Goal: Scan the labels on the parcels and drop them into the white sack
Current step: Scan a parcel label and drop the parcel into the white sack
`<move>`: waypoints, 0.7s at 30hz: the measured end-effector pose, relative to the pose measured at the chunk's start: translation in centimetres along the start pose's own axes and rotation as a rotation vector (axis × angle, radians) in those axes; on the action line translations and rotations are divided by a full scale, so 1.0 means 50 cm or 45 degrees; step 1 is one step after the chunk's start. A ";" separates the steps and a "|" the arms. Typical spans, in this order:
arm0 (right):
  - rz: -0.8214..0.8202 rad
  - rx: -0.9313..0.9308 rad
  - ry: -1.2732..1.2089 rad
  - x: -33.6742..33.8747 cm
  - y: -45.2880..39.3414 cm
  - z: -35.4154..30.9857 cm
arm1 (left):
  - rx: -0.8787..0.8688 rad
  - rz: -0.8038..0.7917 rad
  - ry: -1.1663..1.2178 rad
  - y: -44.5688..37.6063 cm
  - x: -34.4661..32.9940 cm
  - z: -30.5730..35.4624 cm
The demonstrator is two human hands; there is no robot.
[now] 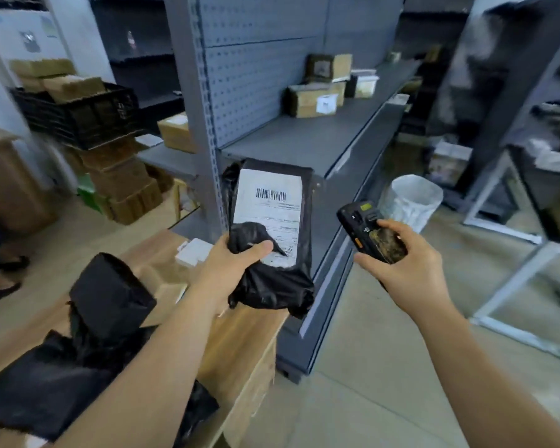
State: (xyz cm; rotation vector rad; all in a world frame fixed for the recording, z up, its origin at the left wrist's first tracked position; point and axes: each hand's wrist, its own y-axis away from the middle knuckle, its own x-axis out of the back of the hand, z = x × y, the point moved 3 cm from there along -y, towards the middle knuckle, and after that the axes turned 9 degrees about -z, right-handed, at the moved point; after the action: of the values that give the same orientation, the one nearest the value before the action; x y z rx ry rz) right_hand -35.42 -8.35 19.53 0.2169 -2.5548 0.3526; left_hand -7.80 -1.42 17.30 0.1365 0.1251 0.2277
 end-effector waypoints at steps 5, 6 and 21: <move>0.178 -0.092 -0.003 0.192 0.005 0.152 | 0.029 -0.154 -0.078 -0.086 -0.254 -0.015; 0.202 -0.109 0.000 0.229 0.005 0.182 | 0.032 -0.183 -0.077 -0.098 -0.309 -0.017; 0.399 -0.258 -0.004 0.595 -0.096 0.496 | 0.113 -0.410 -0.042 -0.317 -0.818 -0.050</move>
State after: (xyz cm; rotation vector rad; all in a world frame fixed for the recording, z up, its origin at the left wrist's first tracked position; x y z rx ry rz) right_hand -71.59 -22.61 16.31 -0.2610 -2.6054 0.2049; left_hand -44.26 -25.97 16.88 0.2057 0.1223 -0.1016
